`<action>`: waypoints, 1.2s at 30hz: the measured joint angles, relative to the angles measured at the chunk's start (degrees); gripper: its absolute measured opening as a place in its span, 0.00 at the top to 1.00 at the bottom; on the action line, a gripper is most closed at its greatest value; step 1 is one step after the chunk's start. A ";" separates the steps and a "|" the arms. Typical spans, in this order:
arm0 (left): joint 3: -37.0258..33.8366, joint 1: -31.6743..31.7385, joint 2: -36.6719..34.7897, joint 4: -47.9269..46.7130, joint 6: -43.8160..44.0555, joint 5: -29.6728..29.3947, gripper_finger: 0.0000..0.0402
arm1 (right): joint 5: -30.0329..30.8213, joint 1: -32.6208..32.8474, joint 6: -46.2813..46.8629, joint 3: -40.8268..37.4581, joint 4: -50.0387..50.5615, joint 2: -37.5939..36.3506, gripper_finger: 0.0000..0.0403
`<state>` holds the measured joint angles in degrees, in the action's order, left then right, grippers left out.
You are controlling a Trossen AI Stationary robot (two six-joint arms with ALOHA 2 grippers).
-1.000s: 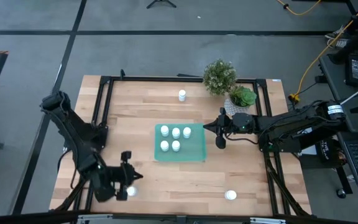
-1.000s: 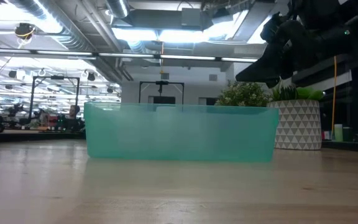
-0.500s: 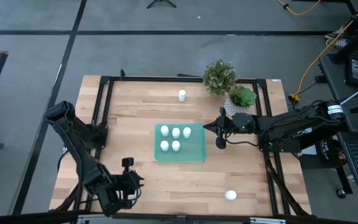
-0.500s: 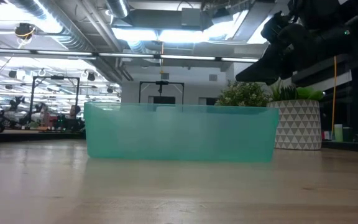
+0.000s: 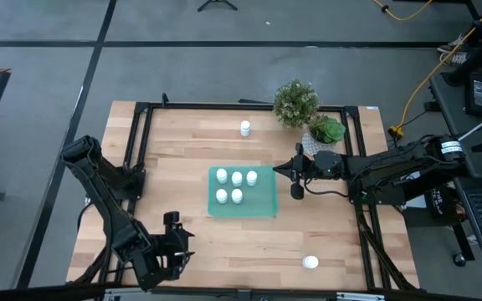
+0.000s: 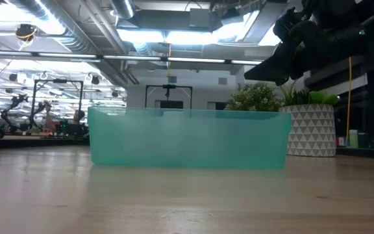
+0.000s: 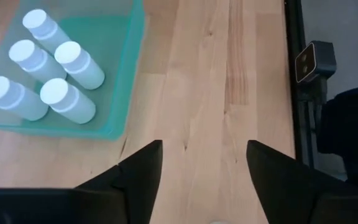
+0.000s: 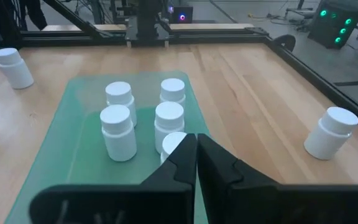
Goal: Pick and place pill bottles into a basket
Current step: Put the white pill bottle into the blue bin
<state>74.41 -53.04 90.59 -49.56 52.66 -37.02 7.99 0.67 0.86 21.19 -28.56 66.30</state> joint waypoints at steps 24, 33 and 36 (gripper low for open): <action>-0.02 -3.80 7.78 -1.51 5.21 13.40 0.40 | -0.02 -0.02 1.81 0.00 0.01 0.00 0.96; -0.02 -3.64 9.01 -4.99 12.27 16.13 0.40 | 0.00 -0.02 -0.04 0.00 -2.12 0.00 0.96; -0.02 -4.15 9.12 -4.94 14.13 16.11 0.40 | 0.00 -0.02 -0.07 0.00 -2.08 0.00 0.96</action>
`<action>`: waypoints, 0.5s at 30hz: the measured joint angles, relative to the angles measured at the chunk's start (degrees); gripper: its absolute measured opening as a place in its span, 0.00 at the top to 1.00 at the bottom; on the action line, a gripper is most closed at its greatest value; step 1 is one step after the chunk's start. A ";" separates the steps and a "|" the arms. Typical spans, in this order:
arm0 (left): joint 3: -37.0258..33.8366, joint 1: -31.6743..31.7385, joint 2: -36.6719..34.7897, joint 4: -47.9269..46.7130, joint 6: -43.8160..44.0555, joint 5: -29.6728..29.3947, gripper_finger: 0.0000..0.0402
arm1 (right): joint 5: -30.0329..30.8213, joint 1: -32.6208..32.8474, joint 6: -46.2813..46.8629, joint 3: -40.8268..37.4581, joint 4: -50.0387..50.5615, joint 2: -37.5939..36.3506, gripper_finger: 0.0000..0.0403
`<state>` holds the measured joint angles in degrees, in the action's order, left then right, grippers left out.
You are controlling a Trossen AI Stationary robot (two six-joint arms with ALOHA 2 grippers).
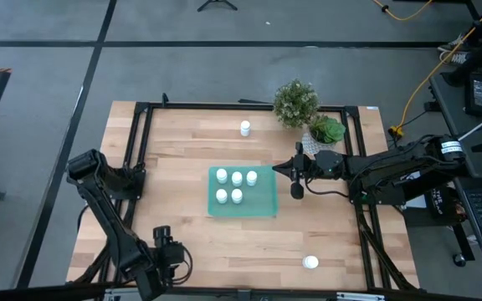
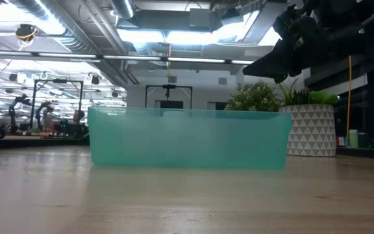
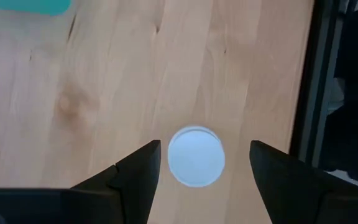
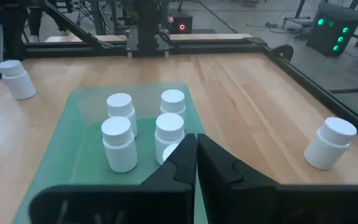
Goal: Pick and place pill bottles into a basket
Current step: Put the white pill bottle into the blue bin
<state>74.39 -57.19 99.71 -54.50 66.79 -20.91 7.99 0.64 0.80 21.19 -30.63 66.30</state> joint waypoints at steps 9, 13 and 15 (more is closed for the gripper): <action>0.00 -0.21 3.02 -0.21 -0.44 0.98 0.40 | 0.00 0.00 0.09 0.00 0.00 0.00 0.96; 0.00 0.08 3.10 -0.71 -0.10 0.94 0.40 | 0.00 0.00 0.13 0.00 -0.02 0.00 0.96; 0.00 0.08 3.10 -1.10 0.15 0.99 0.40 | 0.00 0.01 0.15 0.00 0.00 0.00 0.96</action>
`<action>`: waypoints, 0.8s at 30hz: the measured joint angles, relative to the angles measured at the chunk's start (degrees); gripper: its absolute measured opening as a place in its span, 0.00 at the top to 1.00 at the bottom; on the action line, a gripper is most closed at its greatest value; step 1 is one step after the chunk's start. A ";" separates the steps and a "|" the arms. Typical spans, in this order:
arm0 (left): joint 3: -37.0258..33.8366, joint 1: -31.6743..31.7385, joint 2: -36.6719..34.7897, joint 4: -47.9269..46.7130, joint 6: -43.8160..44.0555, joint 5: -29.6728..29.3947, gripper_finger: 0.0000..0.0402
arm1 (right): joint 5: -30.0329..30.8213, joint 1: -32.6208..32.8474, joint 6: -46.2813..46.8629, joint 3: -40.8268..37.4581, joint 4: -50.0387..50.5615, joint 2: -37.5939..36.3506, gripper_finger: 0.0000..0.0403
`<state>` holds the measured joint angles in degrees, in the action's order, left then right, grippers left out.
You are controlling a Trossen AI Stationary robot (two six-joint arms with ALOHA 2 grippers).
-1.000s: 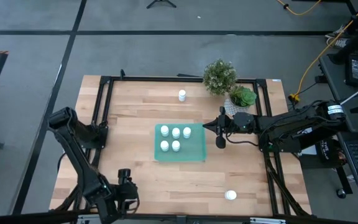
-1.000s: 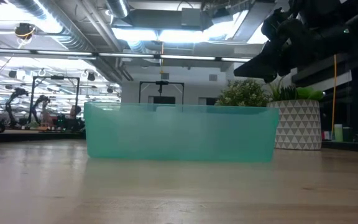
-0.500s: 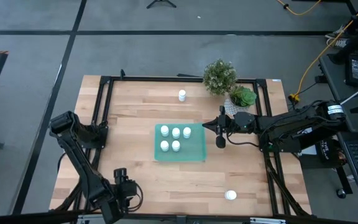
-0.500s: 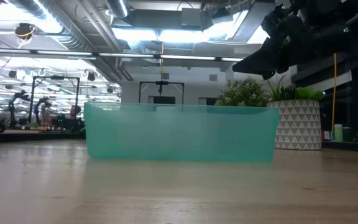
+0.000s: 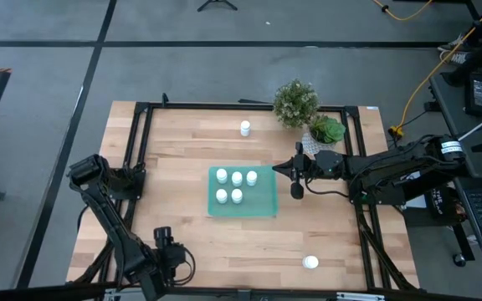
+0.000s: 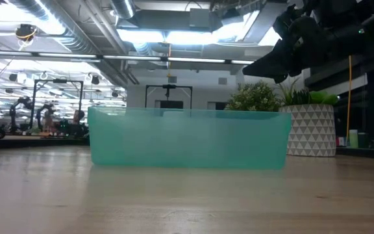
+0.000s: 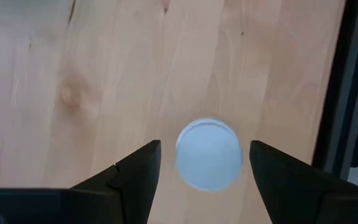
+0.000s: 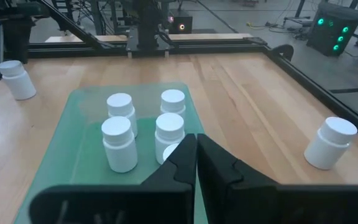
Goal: Pick and place pill bottles into a basket
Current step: Put the white pill bottle into the blue bin
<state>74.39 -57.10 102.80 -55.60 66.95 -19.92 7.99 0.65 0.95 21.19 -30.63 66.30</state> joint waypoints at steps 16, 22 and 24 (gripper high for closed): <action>-0.03 0.21 0.84 0.04 2.81 2.05 0.40 | -0.01 -0.01 0.02 0.00 0.00 0.00 0.96; -0.07 0.60 1.15 -0.11 2.81 1.93 0.40 | 0.00 0.01 0.02 0.00 -0.01 0.00 0.96; -0.07 0.87 1.45 -0.16 2.83 2.42 0.40 | 0.00 0.00 0.02 0.00 -0.01 0.00 0.96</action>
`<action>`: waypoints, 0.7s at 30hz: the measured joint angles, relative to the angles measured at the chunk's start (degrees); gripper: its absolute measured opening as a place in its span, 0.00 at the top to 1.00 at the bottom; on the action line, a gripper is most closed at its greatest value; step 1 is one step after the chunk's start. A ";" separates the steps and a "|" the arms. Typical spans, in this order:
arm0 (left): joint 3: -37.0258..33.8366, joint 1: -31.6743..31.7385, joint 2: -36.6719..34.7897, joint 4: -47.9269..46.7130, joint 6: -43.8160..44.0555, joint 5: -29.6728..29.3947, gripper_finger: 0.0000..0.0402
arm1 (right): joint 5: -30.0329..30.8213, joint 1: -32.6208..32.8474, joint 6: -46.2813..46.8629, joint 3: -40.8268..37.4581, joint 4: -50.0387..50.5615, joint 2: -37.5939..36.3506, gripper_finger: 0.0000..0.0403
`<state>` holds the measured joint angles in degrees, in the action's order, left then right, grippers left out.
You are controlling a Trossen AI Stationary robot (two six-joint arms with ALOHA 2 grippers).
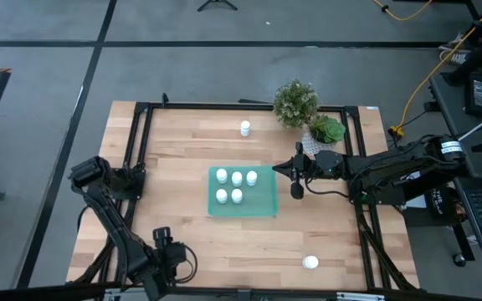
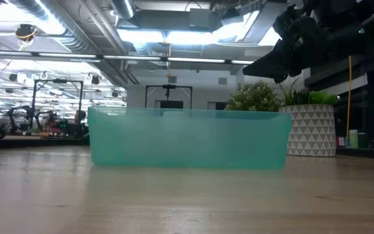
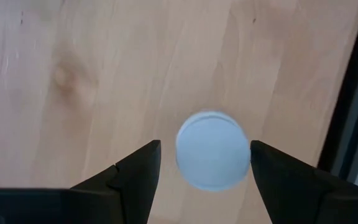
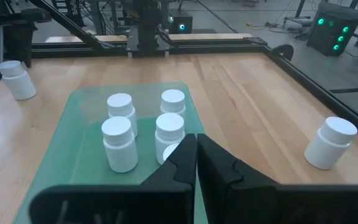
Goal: Pick and place pill bottles into a basket
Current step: Put the white pill bottle into the blue bin
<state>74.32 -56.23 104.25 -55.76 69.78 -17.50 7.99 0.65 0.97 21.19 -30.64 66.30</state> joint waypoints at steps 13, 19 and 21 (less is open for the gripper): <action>0.00 2.08 0.89 0.06 -1.57 4.66 0.40 | -0.01 -0.01 0.00 0.00 0.01 0.00 0.96; 0.00 2.06 0.89 0.06 -3.12 4.32 0.41 | 0.00 -0.01 0.00 0.00 0.00 0.00 0.96; 0.00 2.06 0.89 0.06 -3.73 4.27 0.43 | 0.00 0.00 0.00 0.00 0.01 0.00 0.96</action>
<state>74.32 -54.17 105.14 -55.70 66.05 -13.24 7.99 0.65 0.97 21.19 -30.63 66.30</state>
